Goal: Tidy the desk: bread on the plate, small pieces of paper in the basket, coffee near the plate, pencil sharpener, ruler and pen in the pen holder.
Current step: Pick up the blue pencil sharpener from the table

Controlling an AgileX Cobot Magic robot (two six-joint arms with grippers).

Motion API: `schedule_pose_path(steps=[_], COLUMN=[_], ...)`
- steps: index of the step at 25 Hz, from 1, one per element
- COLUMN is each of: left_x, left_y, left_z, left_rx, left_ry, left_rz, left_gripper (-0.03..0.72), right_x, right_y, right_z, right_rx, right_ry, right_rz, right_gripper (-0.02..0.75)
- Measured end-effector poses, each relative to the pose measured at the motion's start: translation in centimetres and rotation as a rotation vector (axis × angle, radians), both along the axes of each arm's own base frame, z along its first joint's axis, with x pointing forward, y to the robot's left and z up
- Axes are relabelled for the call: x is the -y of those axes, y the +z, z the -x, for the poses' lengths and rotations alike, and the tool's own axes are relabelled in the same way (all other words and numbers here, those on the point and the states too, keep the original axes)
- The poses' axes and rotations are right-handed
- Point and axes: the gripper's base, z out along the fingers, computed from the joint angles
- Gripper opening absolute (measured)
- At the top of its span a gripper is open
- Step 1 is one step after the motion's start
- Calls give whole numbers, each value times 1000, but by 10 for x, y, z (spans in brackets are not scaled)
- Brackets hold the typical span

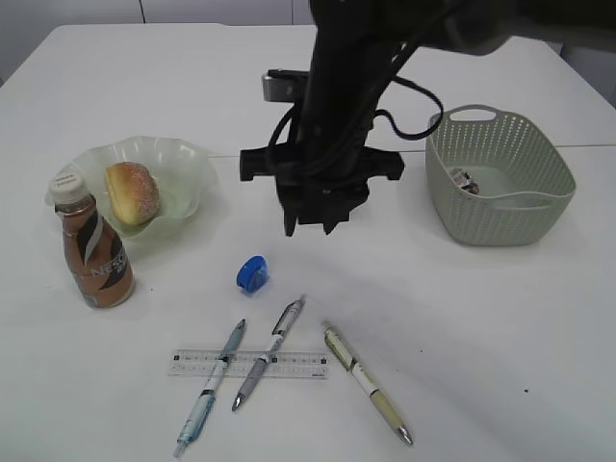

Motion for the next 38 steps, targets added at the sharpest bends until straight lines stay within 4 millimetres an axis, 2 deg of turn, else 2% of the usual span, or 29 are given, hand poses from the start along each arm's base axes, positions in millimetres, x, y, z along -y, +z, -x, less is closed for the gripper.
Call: schedule_pose_path(steps=[2, 6, 12, 26, 32, 38], left_x=[0, 0, 0, -1, -3, -3], left_y=[0, 0, 0, 0, 0, 0], left_z=[0, 0, 0, 0, -1, -1], left_rx=[-1, -1, -1, 4, 11, 13], left_ry=[0, 0, 0, -13, -17, -17], left_rz=[2, 2, 2, -12, -36, -44], left_gripper=[318, 318, 318, 318, 318, 318], right_x=[-10, -12, -19, -31, -40, -56], right_y=[-7, -19, -43, -39, -40, -49], right_z=[4, 2, -8, -21, -18, -21], right_rx=[-20, -54, -67, 45, 35, 44], right_ry=[-1, -82, -210, -256, -329, -323], right_rz=[0, 8, -17, -170, -174, -130], right_gripper=[362, 366, 459, 468, 468, 468])
